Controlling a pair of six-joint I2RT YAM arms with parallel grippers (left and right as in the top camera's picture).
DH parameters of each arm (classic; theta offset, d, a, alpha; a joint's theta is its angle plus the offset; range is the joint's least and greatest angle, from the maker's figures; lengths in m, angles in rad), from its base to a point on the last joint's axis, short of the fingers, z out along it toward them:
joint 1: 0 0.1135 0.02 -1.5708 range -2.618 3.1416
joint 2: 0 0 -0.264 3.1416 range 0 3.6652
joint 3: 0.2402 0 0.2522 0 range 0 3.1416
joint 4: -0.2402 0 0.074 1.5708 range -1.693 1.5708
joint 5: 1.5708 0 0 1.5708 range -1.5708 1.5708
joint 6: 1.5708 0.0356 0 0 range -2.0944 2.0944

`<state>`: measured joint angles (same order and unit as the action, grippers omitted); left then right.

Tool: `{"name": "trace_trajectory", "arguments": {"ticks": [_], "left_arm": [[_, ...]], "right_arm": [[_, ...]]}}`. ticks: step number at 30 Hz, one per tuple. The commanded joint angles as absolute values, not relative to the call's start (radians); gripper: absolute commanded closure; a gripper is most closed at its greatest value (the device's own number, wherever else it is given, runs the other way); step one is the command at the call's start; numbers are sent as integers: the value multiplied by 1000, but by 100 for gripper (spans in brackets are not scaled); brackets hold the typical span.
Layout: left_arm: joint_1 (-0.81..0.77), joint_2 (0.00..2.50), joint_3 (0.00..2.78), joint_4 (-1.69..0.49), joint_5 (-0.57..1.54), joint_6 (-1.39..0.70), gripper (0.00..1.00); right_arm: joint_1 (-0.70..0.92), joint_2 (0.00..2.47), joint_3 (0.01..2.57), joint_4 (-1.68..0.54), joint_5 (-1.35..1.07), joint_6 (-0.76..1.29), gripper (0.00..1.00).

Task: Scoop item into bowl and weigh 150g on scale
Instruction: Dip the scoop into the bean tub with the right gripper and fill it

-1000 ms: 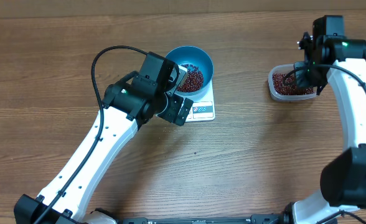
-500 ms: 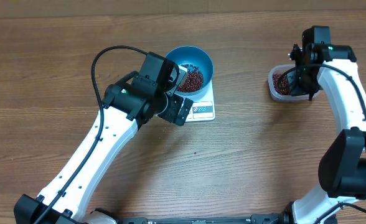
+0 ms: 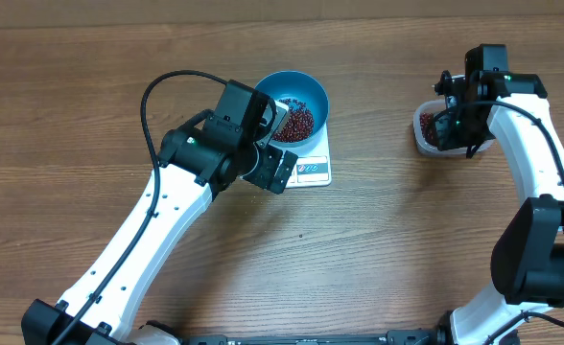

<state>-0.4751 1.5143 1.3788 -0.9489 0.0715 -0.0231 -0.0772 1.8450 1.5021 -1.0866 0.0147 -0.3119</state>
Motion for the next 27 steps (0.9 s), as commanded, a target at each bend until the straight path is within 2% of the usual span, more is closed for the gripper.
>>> {"name": "trace_trajectory", "arguments": {"ticks": [1,7,15,27], "left_arm": [[-470,1492,1375,-945,78,-30,0],[-470,1492,1375,-945,78,-30,0],[-470,1492,1375,-945,78,-30,0],[-470,1492,1375,-945,78,-30,0]], "right_arm": [[-75,1852,1493,-1080,-67,-323,96],[-112,1852,1493,-1063,-163,-323,96],[-242,1852,1493,-1067,-391,-373,96],[-347,1869,1490,-1084,-519,-421,96]]}}
